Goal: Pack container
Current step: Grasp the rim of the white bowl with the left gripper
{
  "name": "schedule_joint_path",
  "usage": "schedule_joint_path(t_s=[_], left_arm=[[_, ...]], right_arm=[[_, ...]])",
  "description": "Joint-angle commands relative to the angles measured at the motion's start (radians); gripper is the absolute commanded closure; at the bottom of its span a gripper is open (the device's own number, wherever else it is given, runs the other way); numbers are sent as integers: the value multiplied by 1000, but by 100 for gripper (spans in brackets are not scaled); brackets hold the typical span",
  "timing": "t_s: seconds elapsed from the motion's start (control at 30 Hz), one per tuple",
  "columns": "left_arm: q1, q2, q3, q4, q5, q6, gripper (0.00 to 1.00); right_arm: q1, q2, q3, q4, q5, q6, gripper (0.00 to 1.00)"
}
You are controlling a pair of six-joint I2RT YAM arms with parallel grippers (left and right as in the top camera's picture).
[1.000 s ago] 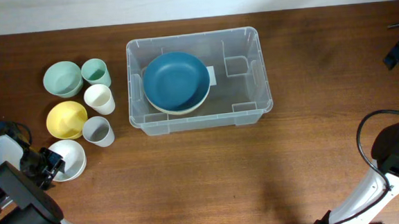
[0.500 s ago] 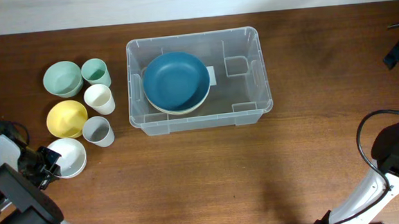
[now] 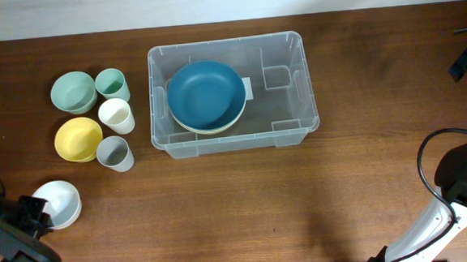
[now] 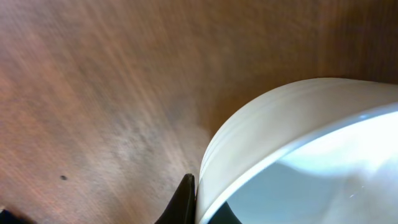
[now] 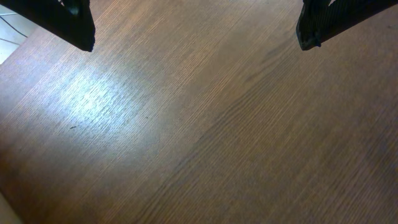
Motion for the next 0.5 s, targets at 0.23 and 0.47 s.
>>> schedule_joint_path(t_s=[0.23, 0.47], left_arm=[[32, -176, 60, -8, 25, -26, 99], [3, -402, 84, 0, 237, 6, 98]], right_arm=[[3, -4, -1, 1, 16, 12, 1], [3, -4, -1, 1, 16, 12, 1]])
